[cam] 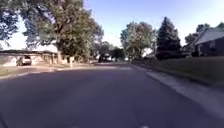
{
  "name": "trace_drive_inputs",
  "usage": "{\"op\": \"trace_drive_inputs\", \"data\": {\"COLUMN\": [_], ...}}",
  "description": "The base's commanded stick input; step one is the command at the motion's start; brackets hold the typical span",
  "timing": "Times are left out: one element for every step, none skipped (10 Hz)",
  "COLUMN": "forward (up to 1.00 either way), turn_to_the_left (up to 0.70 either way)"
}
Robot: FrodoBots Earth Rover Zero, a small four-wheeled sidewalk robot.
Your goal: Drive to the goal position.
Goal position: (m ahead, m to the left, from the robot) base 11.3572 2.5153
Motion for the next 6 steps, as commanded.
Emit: {"op": "trace_drive_inputs", "data": {"forward": [1.0, 1.0, 1.0, 1.0, 1.0, 1.0], "turn_to_the_left": [0.02, 0.03, 0.02, 0.02, 0.02, 0.02]}}
